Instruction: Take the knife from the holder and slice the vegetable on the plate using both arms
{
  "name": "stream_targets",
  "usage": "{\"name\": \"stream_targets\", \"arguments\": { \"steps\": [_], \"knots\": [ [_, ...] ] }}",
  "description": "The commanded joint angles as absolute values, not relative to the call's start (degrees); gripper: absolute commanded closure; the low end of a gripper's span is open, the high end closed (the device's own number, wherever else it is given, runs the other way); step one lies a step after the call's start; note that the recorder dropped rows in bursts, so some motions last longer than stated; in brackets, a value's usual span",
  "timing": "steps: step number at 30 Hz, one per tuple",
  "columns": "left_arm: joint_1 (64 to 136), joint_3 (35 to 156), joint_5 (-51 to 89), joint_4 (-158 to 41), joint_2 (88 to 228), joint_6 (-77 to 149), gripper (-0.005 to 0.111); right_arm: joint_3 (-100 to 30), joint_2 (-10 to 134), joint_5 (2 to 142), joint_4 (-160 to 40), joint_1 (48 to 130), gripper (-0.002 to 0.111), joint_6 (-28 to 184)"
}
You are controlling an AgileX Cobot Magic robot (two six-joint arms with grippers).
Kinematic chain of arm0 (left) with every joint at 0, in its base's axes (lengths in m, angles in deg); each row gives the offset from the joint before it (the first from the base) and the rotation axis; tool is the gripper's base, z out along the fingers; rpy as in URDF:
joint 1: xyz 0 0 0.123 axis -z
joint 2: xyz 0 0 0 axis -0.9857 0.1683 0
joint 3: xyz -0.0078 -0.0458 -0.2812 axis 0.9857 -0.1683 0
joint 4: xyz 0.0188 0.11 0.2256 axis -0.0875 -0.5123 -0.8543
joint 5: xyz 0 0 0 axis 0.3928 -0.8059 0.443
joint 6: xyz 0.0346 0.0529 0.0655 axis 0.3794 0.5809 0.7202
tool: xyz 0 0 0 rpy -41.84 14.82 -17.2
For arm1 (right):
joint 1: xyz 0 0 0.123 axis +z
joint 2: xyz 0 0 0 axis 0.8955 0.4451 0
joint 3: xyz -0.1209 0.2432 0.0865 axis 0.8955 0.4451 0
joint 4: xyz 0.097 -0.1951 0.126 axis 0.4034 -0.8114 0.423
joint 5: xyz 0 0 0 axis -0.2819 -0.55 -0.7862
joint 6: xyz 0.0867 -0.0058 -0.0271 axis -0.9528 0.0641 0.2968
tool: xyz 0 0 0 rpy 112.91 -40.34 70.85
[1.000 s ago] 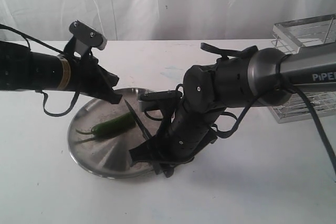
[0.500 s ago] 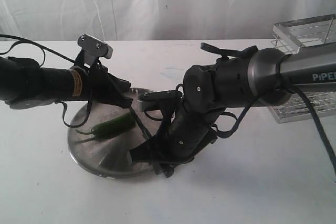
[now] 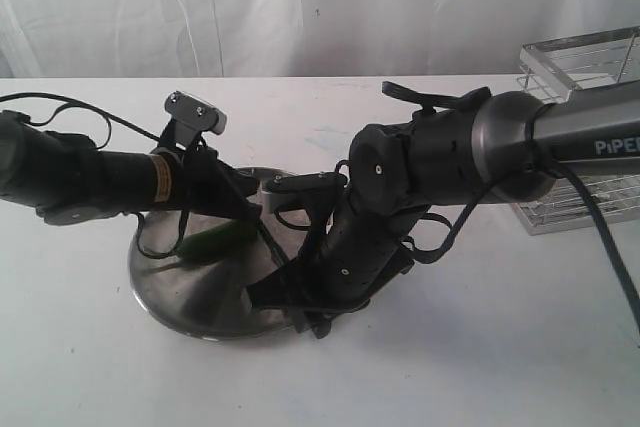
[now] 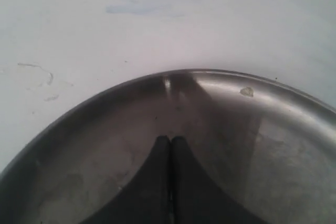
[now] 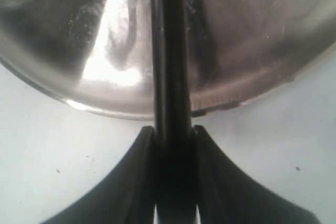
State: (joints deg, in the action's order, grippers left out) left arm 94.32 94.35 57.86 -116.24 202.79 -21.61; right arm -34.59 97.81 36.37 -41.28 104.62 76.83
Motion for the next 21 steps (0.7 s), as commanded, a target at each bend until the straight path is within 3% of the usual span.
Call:
{"name": "stream_targets", "arguments": {
  "steps": [1,14,21],
  "knots": [
    [94.16,94.61,54.91,-118.43,204.83,-21.48,0.106,-34.76,97.67,36.74,-41.94,104.65,0.108,76.86],
    [94.16,94.61,45.4,-119.4,207.45,-22.5,0.106,-34.76,97.67,36.9,-41.94,104.65,0.108,76.86],
    [94.16,94.89,52.65,-118.86,206.23,-21.8,0.106,-34.76,97.67,36.89,-41.83,104.65,0.108,76.86]
  ]
}}
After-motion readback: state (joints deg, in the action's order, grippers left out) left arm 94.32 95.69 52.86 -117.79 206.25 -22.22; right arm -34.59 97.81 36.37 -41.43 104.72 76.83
